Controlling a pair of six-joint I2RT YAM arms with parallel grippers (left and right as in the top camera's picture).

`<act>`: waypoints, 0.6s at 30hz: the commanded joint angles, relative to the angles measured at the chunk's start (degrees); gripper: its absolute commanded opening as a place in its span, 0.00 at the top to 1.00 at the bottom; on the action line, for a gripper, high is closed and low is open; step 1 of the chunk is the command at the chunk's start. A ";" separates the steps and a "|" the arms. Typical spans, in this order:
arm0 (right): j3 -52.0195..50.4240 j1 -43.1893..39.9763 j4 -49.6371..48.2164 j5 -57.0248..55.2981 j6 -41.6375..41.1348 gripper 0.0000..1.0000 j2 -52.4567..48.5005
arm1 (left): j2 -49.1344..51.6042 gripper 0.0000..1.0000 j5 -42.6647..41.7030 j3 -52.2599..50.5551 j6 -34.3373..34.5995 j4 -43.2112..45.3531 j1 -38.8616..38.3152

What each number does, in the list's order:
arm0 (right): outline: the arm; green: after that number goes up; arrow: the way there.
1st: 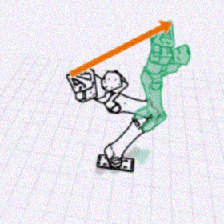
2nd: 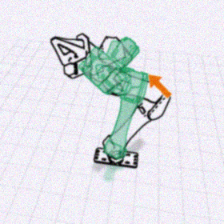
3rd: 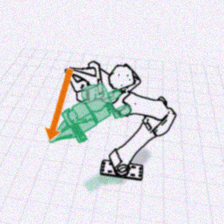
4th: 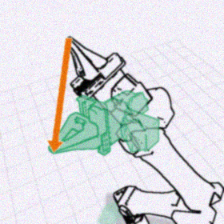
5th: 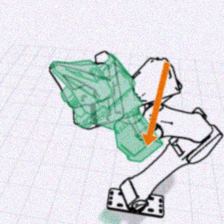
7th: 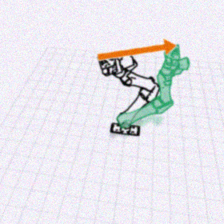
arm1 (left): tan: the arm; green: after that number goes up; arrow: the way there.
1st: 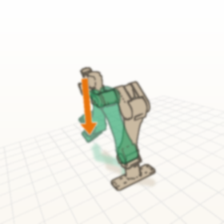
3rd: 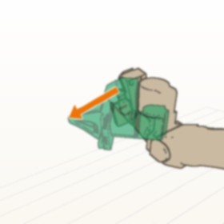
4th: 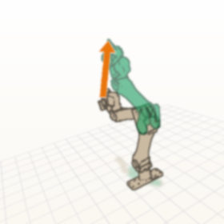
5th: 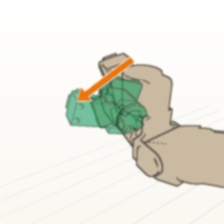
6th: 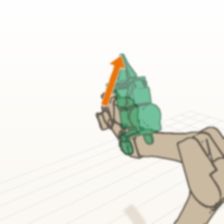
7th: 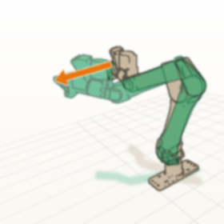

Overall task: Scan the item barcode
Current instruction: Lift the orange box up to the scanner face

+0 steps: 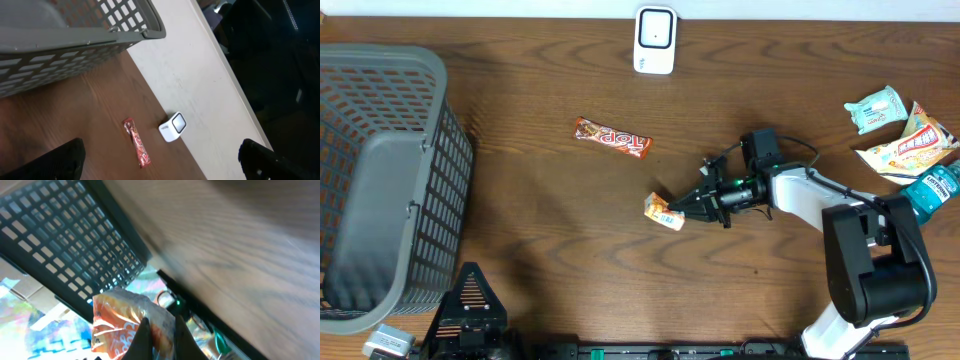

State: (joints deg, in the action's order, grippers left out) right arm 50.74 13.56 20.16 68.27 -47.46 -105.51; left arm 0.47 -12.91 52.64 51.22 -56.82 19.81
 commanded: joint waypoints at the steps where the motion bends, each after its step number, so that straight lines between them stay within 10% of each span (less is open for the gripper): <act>1: -0.15 0.83 -6.62 -1.88 -2.54 0.99 -0.11 | -0.31 0.02 0.57 0.02 -0.13 0.02 -0.22; 10: -0.15 0.81 -43.50 -26.36 -1.11 0.99 -0.13 | -0.31 0.02 0.57 -0.48 -0.11 0.02 0.59; 18: -0.15 6.58 -53.57 -77.15 4.74 0.99 -0.42 | -0.31 0.02 0.57 -0.68 -0.09 0.07 3.34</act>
State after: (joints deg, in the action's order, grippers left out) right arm 50.52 16.82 -32.75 20.32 -46.44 -105.54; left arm 0.47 -12.91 52.47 51.22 -56.82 22.22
